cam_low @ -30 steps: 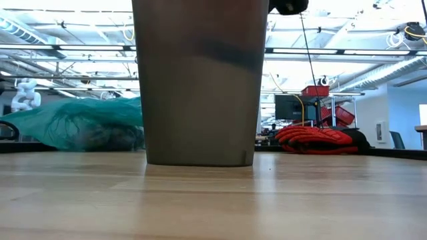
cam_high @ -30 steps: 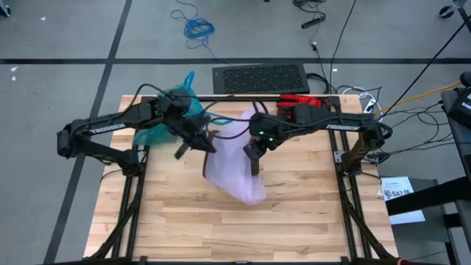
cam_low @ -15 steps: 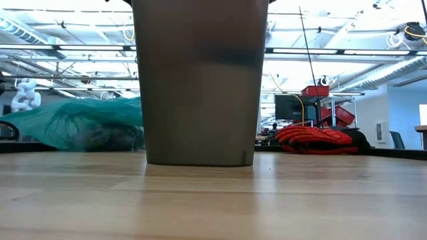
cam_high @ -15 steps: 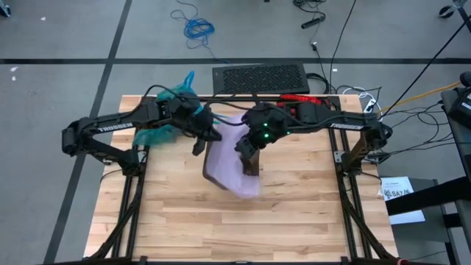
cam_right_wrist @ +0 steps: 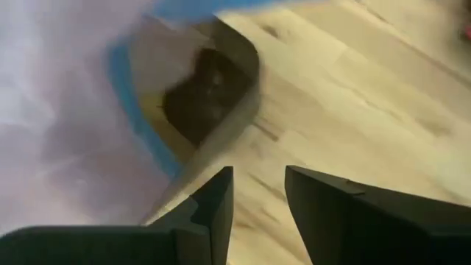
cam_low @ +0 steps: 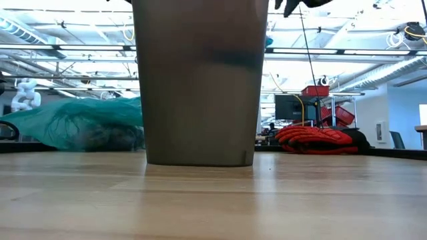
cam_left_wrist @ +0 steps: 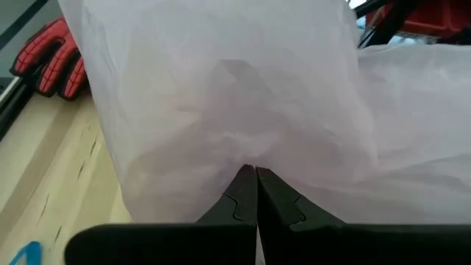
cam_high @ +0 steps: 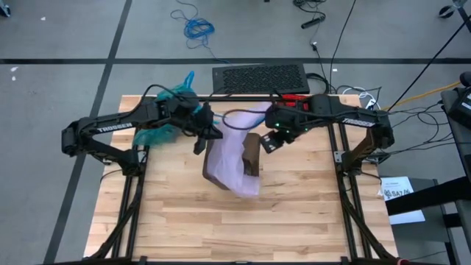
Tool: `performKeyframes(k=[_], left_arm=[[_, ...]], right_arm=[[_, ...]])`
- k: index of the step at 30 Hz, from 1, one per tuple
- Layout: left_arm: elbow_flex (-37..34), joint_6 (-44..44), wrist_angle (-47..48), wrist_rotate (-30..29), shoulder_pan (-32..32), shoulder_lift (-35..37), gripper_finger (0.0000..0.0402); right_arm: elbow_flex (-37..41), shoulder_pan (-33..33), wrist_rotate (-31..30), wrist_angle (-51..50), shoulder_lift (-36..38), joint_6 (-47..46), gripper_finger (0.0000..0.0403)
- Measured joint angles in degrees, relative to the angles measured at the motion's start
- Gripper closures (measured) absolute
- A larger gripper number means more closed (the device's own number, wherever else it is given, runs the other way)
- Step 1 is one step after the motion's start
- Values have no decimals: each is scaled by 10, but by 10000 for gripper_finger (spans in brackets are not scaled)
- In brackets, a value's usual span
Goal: Place trash/remove bag and relplace
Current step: Insert a new pink trash bag into the black trash bin
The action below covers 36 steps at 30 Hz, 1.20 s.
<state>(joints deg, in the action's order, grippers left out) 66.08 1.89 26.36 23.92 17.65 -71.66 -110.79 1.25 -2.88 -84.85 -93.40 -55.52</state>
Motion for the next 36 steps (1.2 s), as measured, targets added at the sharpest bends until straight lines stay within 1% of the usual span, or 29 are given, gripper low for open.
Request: performKeyframes(k=[3,5,9,12,15,18,21,24,26,29,31,33,36], left_arm=[[0,0,-3,4,0,3,402],[0,0,0,7,0,4,402],[15,-1,16,8,0,5,402],[33,0,22,9,0,6,402],[45,0,30,9,0,6,402],[47,0,31,9,0,6,402],[47,-1,36,9,0,6,402],[47,-1,38,9,0,6,402],[47,-1,39,9,0,6,402],[47,-1,40,9,0,6,402],[47,-8,41,9,0,6,402],[47,-16,42,9,1,6,402],[47,-27,42,9,4,6,402]], right_arm=[[11,19,30,75,3,48,285],[16,36,44,104,5,76,286],[37,69,45,83,6,111,286],[70,84,60,63,23,135,286],[134,99,80,111,67,147,287],[231,108,87,217,133,134,287],[354,107,84,366,221,98,287],[484,99,43,522,293,50,287],[563,95,13,621,322,13,286],[655,90,-6,789,337,-20,277],[694,88,-27,861,334,-35,262],[714,87,-49,892,327,-37,242],[722,89,-82,918,317,-32,205]])
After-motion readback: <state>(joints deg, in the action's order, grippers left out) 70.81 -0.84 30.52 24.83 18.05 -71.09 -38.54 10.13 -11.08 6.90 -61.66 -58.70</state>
